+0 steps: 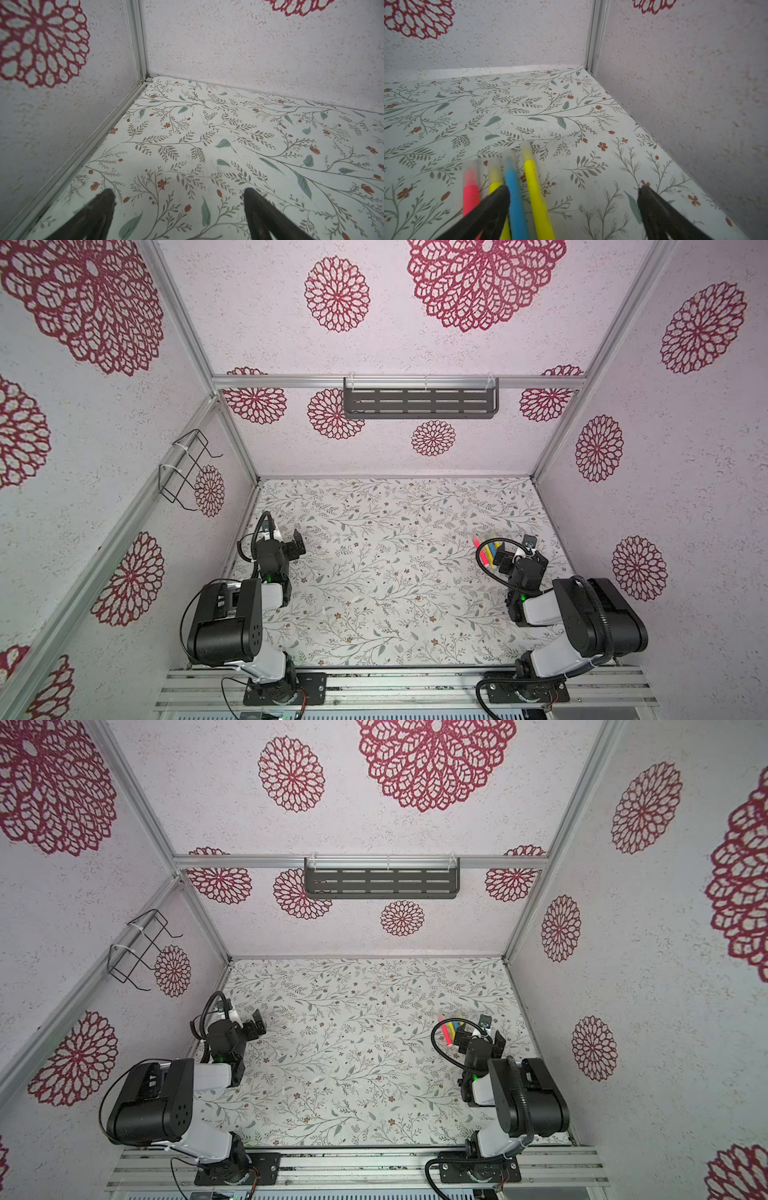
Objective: Insert the pens into the pen caps
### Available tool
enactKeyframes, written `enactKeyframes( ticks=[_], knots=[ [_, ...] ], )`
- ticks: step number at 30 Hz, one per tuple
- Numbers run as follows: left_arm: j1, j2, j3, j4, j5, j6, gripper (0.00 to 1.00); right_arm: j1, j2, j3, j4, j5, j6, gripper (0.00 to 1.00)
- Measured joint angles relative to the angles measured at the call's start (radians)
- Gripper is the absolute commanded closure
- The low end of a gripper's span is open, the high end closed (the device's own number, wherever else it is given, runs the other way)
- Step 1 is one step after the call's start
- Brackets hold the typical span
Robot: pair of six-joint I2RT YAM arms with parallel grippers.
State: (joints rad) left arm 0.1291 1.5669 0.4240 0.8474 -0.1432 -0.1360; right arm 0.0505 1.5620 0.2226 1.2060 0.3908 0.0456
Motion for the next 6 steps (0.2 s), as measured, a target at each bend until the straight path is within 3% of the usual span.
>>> enactKeyframes(
  ticks=[6],
  knots=[
    [0.000, 0.000, 0.000, 0.001, 0.005, 0.000, 0.01, 0.005, 0.000, 0.004, -0.004, -0.003, -0.001, 0.01]
  ],
)
